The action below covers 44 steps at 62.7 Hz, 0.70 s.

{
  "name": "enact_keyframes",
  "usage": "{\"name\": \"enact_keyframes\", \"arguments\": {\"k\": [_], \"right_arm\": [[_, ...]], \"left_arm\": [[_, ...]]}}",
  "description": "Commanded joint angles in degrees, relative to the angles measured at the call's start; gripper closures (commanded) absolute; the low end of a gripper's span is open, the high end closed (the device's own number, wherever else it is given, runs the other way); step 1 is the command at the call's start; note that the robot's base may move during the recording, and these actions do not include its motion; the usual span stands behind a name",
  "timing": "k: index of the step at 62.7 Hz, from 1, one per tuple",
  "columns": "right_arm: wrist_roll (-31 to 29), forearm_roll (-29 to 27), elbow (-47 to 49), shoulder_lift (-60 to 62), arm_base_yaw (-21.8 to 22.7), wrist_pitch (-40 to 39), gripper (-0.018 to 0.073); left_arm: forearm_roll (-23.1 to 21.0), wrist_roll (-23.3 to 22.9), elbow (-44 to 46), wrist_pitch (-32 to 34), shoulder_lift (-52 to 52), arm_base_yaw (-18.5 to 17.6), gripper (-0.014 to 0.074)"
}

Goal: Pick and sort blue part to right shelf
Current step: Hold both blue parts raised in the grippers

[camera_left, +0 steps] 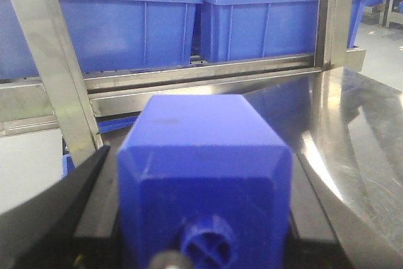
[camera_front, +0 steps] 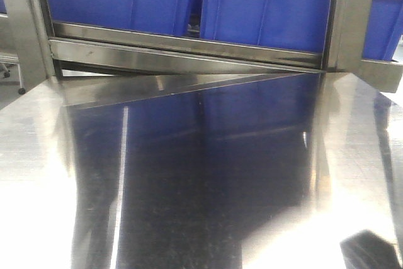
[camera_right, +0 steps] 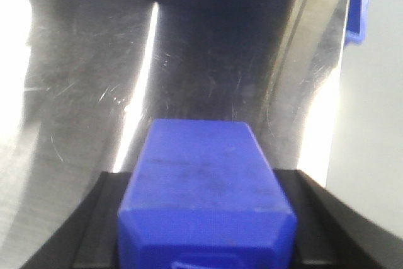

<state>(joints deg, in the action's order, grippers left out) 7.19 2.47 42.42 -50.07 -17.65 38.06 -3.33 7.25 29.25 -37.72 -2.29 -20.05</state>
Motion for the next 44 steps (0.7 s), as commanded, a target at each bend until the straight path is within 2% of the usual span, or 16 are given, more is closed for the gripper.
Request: {"name": "enact_keyframes", "arguments": {"k": [1, 15, 24, 44], "right_arm": [[-1.9, 0.9, -3.1, 6.6, 0.0, -7.7, 0.0300], [-2.7, 0.9, -11.4, 23.9, 0.0, -9.7, 0.0300], [-5.1, 0.9, -11.9, 33.6, 0.0, -9.3, 0.0300], [-5.1, 0.9, -11.3, 48.3, 0.0, -9.3, 0.0300]], "left_arm": [[-0.7, -0.6, 1.4, 5.6, -0.8, -0.3, 0.0316], [-0.7, -0.6, 1.4, 6.0, -0.8, -0.3, 0.0316], [-0.7, -0.6, 1.4, 6.0, -0.8, -0.3, 0.0316], [-0.7, -0.6, 1.4, 6.0, -0.8, -0.3, 0.0316]]}}
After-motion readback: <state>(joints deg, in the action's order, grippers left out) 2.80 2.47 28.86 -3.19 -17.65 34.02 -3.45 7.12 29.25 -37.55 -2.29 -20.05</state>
